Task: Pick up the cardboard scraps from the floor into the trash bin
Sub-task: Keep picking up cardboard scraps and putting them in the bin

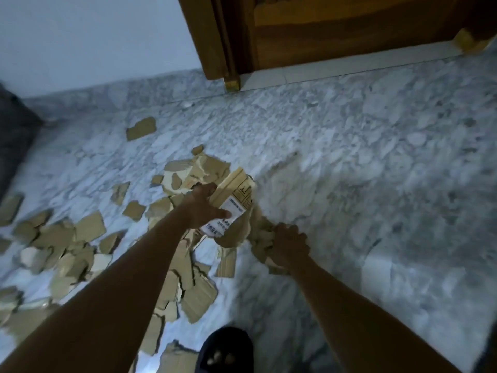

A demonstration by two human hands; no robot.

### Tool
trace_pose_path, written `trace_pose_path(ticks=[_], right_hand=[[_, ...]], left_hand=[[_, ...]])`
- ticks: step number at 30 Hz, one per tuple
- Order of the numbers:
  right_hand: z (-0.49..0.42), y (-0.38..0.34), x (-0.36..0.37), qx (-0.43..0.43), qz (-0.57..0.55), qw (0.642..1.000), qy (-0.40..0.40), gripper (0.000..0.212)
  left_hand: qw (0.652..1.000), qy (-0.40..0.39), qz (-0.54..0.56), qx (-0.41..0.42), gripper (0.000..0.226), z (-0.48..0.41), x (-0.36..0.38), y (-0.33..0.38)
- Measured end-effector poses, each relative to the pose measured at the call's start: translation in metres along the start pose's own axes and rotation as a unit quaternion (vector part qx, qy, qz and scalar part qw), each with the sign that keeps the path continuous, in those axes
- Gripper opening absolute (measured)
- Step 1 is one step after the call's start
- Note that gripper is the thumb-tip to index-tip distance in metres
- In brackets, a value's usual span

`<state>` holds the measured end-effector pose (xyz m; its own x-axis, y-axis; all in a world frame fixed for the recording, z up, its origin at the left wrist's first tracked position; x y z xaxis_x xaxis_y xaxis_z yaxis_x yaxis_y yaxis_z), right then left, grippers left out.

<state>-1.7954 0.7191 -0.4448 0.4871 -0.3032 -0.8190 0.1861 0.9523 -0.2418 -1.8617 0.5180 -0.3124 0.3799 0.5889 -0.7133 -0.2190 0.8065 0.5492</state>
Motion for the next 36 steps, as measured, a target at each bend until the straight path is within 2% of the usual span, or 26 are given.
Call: trace_pose_path(ticks=[2,4,5,6,10,12,14,17,20,22,27,29,32,36], right_hand=[[0.011,0.001,-0.008,0.002,-0.036,0.996,0.08,0.055],[0.014,0.002,-0.018,0.004,-0.11,0.994,0.024,0.056],[0.014,0.002,-0.02,0.001,-0.123,0.992,-0.026,0.057],[0.014,0.003,-0.021,0.0,-0.125,0.991,-0.039,0.059],[0.021,-0.005,-0.027,-0.026,-0.076,0.997,0.019,0.077],[0.016,-0.006,-0.036,-0.023,-0.069,0.997,0.032,0.076],[0.012,-0.006,-0.052,0.0,-0.084,0.996,0.009,0.066],[0.016,-0.007,-0.076,0.035,-0.057,0.998,-0.019,0.048],[0.026,-0.008,-0.095,0.053,-0.048,0.996,-0.046,0.071],[0.03,-0.007,-0.102,0.063,-0.056,0.996,-0.04,0.077],[0.038,0.006,-0.102,0.119,-0.075,0.989,0.047,0.06],[0.045,0.008,-0.098,0.146,-0.089,0.982,0.08,0.059],[0.056,0.009,-0.094,0.169,-0.125,0.969,0.127,0.067],[0.069,0.013,-0.097,0.163,-0.201,0.953,0.161,0.062]], left_hand=[[1.0,0.002,-0.005,-0.023,0.055,0.027,-0.004,-0.022],[0.997,0.011,0.023,-0.07,0.058,0.054,-0.005,-0.045],[0.995,0.014,0.036,-0.089,0.059,0.068,-0.005,-0.053],[0.994,0.018,0.039,-0.103,0.058,0.081,-0.005,-0.059],[0.989,0.024,0.039,-0.143,0.044,0.101,-0.008,-0.071],[0.986,0.034,0.057,-0.155,0.039,0.099,-0.009,-0.07],[0.992,0.014,0.018,-0.126,0.04,0.094,-0.004,-0.067],[0.99,-0.077,-0.089,-0.074,0.045,0.086,0.02,-0.068],[0.98,-0.13,-0.145,-0.042,0.056,0.064,0.053,-0.079],[0.976,-0.131,-0.173,-0.011,0.062,0.045,0.072,-0.082],[0.976,-0.119,-0.176,0.045,0.078,0.026,0.096,-0.09],[0.974,-0.113,-0.196,0.026,0.08,0.025,0.099,-0.097],[0.98,-0.111,-0.164,-0.016,0.079,0.028,0.1,-0.101],[0.986,-0.075,-0.147,-0.024,0.075,0.034,0.091,-0.099]])
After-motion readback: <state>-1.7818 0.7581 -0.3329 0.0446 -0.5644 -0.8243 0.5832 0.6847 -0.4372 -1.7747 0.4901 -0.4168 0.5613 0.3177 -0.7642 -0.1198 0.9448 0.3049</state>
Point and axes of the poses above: each hand's wrist, its own z-axis away from the middle knuckle, its own x-axis out of the palm, y = z × x, the point moved 2 cm from there along -z, towards the middle knuckle, and after that the axes turned 2 degrees about -x, right-handed, at the moved point
